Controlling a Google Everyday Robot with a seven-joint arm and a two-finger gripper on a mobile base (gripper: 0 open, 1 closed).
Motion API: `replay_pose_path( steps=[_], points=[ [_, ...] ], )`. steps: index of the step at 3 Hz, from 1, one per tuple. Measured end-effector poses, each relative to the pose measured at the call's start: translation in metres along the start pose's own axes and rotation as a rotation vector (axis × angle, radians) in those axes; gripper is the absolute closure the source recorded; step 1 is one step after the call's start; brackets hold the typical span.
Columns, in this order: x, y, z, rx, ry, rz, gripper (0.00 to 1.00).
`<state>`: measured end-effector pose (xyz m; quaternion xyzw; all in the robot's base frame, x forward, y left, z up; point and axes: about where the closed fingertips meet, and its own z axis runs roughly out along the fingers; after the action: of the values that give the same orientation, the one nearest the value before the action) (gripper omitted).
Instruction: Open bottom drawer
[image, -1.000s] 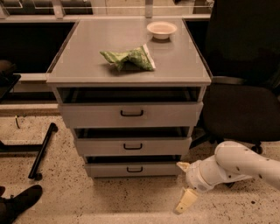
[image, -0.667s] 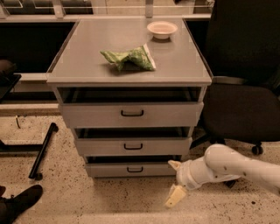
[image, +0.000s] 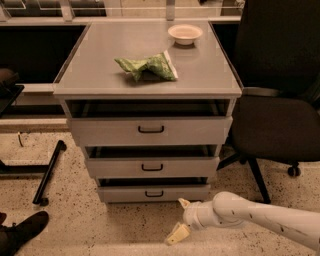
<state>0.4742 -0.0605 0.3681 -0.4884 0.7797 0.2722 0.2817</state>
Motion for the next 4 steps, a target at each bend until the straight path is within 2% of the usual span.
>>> replay_pose_path(
  steps=[1, 2, 4],
  points=[
    [0.0, 0.0, 0.0, 0.0, 0.0, 0.0, 0.0],
    [0.0, -0.015, 0.016, 0.015, -0.027, -0.004, 0.0],
    [-0.009, -0.09, 0.079, 0.198, -0.104, -0.112, 0.0]
  ],
)
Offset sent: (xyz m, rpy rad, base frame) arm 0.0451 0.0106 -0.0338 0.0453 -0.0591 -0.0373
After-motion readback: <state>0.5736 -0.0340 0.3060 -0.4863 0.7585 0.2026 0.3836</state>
